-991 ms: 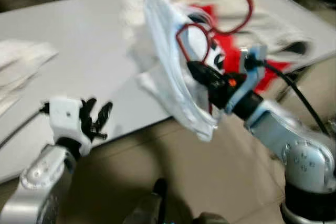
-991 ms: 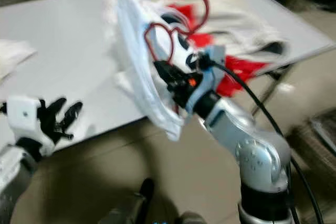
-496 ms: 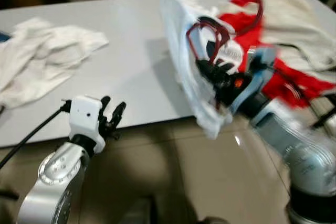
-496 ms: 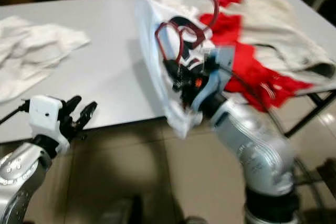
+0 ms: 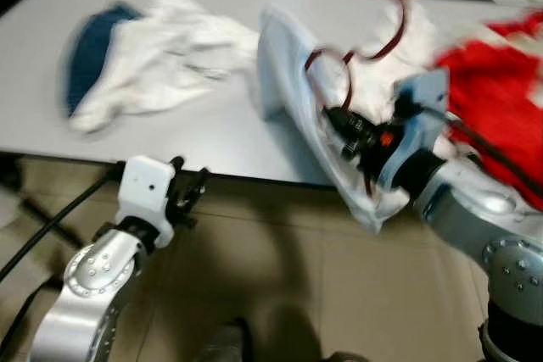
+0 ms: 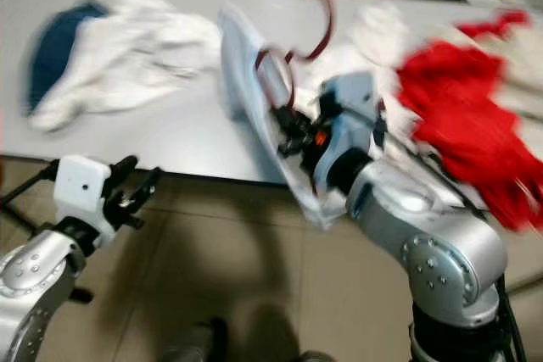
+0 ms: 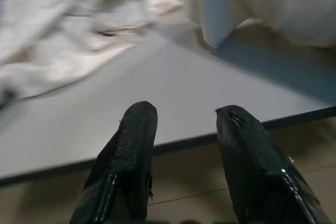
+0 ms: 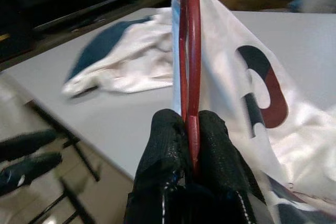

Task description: Hang hanger

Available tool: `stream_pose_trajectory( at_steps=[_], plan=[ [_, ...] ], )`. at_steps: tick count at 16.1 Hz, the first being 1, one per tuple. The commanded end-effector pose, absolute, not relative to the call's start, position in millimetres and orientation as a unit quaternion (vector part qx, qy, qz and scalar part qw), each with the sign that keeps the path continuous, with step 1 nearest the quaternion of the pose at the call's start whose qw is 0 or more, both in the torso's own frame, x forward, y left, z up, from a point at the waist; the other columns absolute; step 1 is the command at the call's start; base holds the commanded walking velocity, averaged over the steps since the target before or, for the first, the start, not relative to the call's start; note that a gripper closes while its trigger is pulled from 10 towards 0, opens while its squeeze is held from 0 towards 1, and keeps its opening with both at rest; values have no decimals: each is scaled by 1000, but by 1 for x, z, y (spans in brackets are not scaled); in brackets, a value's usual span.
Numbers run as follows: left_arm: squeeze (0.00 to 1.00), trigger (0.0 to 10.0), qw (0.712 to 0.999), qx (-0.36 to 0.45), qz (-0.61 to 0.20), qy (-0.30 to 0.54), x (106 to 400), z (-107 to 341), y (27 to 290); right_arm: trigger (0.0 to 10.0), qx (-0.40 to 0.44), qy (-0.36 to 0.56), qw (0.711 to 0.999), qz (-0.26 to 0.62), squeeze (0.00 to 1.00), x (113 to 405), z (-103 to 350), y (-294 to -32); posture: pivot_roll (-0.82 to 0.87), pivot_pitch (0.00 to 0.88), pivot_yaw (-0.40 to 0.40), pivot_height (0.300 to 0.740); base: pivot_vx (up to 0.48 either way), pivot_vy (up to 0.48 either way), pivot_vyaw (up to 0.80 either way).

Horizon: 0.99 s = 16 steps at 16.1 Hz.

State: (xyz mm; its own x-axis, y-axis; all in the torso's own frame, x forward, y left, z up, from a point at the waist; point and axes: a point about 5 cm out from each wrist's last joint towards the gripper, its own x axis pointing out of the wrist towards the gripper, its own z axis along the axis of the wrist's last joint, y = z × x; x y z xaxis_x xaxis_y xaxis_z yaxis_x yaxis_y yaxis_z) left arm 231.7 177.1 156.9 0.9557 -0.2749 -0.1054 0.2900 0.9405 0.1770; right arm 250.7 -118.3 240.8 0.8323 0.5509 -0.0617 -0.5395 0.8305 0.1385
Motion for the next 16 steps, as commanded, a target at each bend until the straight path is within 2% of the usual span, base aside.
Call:
stream_pose_trajectory(
  at_steps=[1, 5, 10, 16],
  plan=[
    [0, 10000, 983, 96, -149, 41, 230, 156, 175, 10000, 47, 42, 956, 288, 0, 245, 246, -120, -37, 148, 3, 740, 0, 0, 781],
    [0, 10000, 984, 89, -150, 39, 229, 155, 173, 10000, 61, 54, 948, 308, 0, 241, 238, -114, -45, 149, -1, 740, 0, 0, 778],
    [0, 10000, 985, 83, -146, 43, 227, 154, 175, 10000, 26, 145, 939, 312, 0, 230, 193, -114, -35, 149, -8, 740, 0, 0, 779],
    [0, 10000, 984, 91, -142, 54, 228, 149, 178, 10000, 17, 148, 932, 329, 0, 229, 172, -112, -28, 131, -9, 740, 0, 0, 775]
  ],
)
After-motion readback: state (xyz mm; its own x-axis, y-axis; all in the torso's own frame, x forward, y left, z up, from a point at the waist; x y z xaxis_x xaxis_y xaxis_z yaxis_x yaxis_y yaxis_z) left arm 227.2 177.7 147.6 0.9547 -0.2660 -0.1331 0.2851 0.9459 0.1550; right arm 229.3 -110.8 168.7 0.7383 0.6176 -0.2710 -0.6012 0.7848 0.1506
